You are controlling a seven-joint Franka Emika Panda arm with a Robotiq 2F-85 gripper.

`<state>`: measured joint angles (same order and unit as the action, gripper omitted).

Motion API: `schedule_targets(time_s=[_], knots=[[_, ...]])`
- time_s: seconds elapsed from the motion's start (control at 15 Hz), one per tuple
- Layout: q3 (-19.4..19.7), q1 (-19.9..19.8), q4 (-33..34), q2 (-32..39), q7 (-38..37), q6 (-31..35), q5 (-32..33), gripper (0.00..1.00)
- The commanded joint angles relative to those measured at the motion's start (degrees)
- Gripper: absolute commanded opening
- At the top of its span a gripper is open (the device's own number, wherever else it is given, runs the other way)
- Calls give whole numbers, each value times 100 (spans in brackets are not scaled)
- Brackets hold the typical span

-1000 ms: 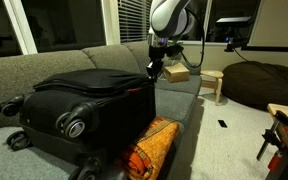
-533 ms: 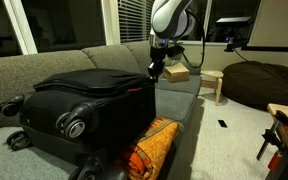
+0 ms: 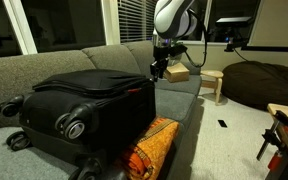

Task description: Slide the zip to the right

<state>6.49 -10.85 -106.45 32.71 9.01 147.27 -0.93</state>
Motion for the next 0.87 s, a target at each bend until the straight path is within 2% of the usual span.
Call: schedule_targets(time_s=[0.0, 0.13, 0.47, 0.53, 0.8], knots=[[-33, -28, -253, -247, -105, -30, 14, 88], [-74, -3, -340, -296, -85, -35, 9, 100], [-183, 60, -375, -343, -102, -131, -2, 100], [-186, 13, -80, -36, -22, -19, 27, 100], [-203, 20, -89, -57, -20, -21, 24, 100]])
